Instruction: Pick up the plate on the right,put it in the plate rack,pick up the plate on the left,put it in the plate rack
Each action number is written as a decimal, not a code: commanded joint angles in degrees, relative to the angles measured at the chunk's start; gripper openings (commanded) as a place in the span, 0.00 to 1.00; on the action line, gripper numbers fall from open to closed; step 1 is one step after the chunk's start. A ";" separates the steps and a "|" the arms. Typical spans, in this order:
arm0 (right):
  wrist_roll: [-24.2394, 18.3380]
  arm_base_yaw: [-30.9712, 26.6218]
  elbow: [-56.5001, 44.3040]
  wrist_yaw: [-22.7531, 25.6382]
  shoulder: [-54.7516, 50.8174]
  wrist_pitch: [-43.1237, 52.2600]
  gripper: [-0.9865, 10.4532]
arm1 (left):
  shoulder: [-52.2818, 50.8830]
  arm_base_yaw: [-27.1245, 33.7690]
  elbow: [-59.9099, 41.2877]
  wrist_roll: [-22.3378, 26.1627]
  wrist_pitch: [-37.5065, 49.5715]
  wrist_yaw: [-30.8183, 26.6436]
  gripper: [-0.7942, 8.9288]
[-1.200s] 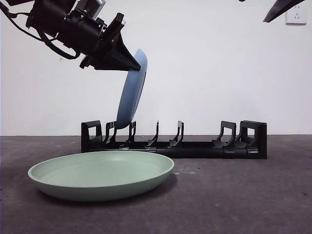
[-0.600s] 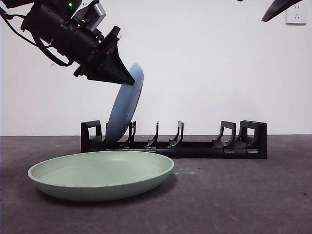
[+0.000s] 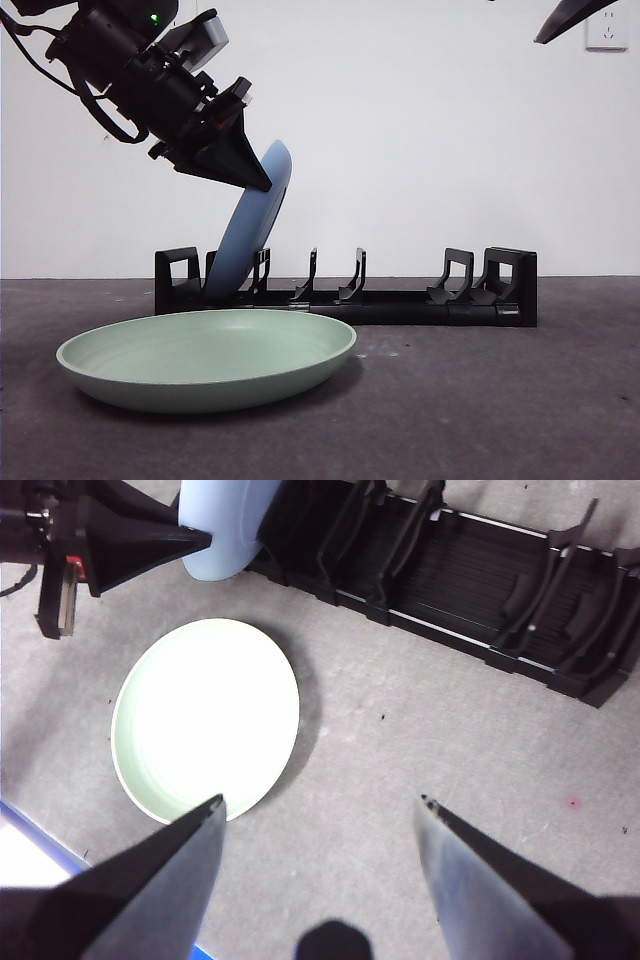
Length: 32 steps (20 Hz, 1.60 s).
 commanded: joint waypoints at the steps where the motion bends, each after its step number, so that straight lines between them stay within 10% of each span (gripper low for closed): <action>1: 0.57 0.04 -0.42 -0.31 -0.13 0.11 0.36 | 0.48 0.13 -0.09 1.62 0.17 -1.07 0.08; 21: 0.55 0.04 -0.42 -0.28 -0.13 0.13 0.36 | -1.92 -0.39 -0.09 1.09 -2.14 -0.94 0.35; 32: 2.38 3.89 -0.96 -0.26 3.54 2.14 0.36 | -28.79 -2.36 -0.09 8.76 -15.98 -0.92 0.42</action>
